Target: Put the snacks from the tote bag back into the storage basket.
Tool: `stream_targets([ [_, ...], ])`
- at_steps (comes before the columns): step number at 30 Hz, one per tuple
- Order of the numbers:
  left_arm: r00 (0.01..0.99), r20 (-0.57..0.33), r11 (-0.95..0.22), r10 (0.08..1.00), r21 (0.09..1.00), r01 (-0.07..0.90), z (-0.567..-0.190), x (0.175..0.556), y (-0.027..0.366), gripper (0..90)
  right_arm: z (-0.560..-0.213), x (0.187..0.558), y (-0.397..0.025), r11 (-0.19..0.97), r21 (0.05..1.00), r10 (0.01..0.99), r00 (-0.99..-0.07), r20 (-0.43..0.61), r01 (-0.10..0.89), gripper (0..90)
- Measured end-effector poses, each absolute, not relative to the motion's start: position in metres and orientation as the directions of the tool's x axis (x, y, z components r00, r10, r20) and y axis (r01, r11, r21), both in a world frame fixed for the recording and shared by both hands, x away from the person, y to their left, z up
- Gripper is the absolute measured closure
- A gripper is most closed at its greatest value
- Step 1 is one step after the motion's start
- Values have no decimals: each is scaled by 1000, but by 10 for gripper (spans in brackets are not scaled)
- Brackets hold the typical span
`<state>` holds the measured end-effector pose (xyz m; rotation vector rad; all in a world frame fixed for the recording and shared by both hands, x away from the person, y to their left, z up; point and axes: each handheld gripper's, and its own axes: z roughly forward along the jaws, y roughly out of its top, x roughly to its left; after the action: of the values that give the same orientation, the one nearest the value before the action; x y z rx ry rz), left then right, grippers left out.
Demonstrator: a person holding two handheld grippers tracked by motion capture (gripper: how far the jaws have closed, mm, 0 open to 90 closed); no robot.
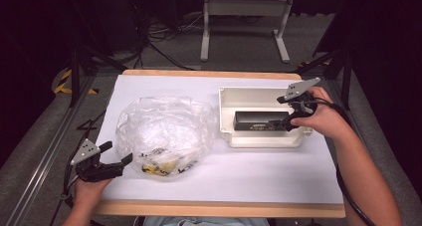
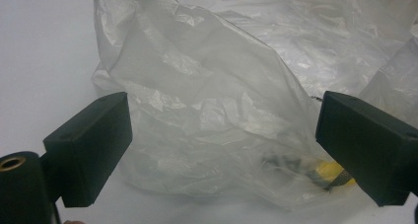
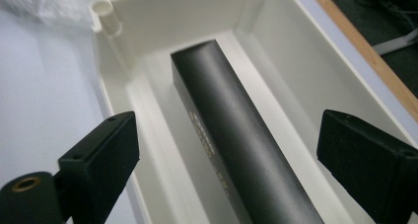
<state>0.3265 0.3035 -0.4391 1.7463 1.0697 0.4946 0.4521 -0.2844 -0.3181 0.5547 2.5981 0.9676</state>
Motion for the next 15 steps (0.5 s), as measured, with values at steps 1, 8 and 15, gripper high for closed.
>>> stream_targets([
  [1,528,-142,-121,837,893,433,-439,327,303,79,-318,447,-285,677,690,473,-870,-142,256,119],
  [8,527,-146,-113,837,897,427,-437,328,305,78,-320,417,-293,544,777,599,-795,-96,316,116],
  [15,520,-148,-106,841,898,427,-436,329,306,78,-343,384,-306,437,828,692,-720,-60,352,119],
])
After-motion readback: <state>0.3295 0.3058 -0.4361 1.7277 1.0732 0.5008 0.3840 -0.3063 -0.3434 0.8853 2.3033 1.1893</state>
